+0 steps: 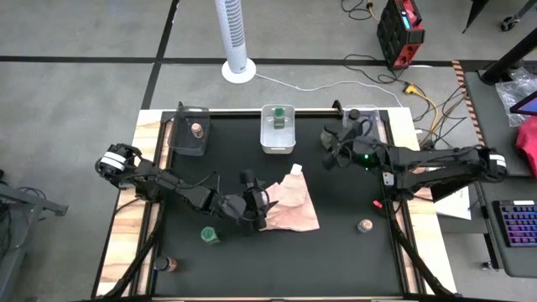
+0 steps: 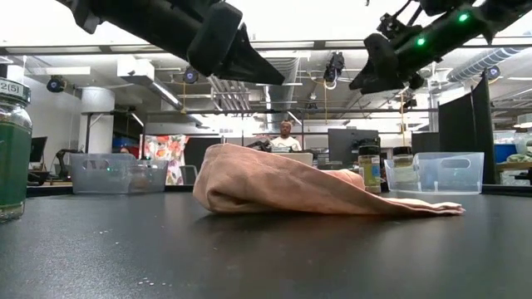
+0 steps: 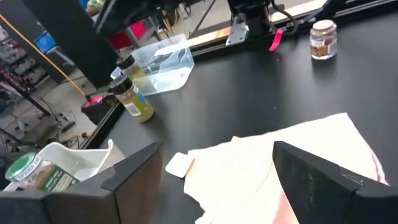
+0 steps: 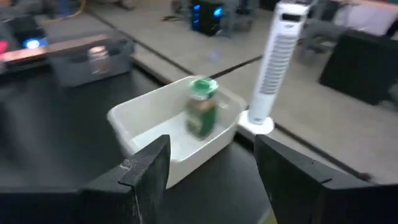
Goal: Sort spices by type
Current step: Put the green spice bottle into the white bin
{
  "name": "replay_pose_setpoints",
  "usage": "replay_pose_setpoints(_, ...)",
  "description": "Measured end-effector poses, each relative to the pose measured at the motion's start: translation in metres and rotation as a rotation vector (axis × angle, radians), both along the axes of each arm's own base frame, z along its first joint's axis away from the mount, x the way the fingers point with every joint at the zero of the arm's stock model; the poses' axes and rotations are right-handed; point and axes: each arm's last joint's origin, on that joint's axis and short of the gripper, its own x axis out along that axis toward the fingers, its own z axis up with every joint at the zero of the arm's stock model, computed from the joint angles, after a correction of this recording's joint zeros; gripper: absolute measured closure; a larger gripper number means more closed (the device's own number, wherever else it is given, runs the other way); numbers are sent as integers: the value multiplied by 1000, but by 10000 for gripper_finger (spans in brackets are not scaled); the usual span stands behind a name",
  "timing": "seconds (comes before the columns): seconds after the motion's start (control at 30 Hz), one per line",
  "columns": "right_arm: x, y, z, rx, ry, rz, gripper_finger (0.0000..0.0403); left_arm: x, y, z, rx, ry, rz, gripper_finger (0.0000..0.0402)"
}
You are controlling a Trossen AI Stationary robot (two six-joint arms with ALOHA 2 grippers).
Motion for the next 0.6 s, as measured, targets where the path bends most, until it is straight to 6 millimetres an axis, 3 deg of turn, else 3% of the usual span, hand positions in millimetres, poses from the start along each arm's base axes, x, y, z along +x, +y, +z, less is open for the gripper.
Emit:
replay_pose_setpoints(0.2,-2,19,-16,90,40,51,206,-1,0,0,-13,3,5,117)
replay_pose_setpoints(0.43,-1,35,-38,144,-40,100,260,0,0,3,-17,-5,6,117)
replay_pose_setpoints(0.6,3,37,-36,105,-91,131,308,4,-3,10,-30,-26,5,117)
